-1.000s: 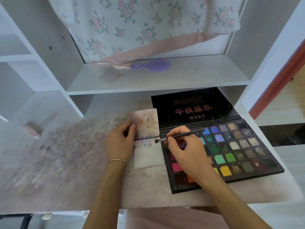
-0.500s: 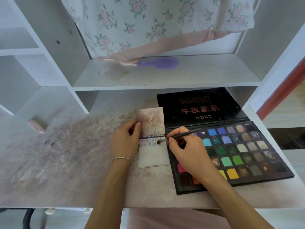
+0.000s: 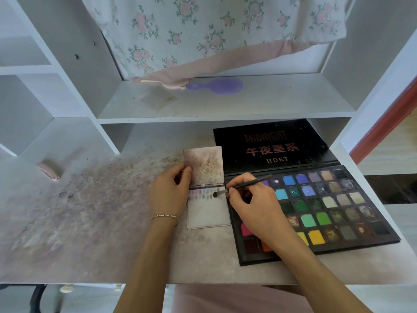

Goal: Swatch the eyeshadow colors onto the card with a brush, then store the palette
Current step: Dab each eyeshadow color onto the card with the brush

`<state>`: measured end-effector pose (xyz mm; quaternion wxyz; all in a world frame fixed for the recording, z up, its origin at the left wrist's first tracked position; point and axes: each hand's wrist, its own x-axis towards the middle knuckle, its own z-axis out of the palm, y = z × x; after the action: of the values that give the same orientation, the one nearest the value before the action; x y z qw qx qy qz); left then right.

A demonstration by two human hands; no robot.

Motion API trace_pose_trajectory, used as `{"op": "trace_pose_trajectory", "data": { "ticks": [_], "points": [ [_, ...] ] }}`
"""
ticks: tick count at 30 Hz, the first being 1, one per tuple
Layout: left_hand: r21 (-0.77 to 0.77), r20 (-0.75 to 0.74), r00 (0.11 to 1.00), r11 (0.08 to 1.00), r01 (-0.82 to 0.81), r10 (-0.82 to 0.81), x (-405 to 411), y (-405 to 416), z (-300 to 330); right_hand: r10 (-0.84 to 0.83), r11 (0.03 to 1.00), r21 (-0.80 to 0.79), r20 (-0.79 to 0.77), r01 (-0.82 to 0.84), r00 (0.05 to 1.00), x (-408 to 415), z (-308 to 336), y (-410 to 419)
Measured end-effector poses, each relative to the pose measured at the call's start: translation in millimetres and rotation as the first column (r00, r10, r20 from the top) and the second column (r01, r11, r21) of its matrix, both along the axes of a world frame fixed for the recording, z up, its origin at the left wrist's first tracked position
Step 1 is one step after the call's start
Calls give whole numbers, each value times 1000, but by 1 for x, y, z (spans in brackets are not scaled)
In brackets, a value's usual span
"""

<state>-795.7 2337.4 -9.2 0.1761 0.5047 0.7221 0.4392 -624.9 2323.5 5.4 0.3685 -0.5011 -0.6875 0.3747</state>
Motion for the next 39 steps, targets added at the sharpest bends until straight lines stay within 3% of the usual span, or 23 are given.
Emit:
{"op": "trace_pose_trajectory", "data": {
  "ticks": [16,24,30,35,39],
  "points": [
    [8,-32,999,1000,3,-3,0,0,2,-3,1000,-1,22,3,1000,-1,0,1],
    [8,-28,1000,1000,8,-8,0,-1,2,-90,989,95,-204,111,975,3,2,-1],
    [-36,13,1000,999,9,-8,4,-7,7,-138,968,167,-282,190,950,17,6,-14],
    [-42,-207,978,999,-22,13,14,-41,12,-232,936,201,-259,288,937,49,8,-26],
    [-24,-304,942,989,143,-144,40,-79,16,-300,911,202,-271,359,915,75,5,-38]
  ]
}}
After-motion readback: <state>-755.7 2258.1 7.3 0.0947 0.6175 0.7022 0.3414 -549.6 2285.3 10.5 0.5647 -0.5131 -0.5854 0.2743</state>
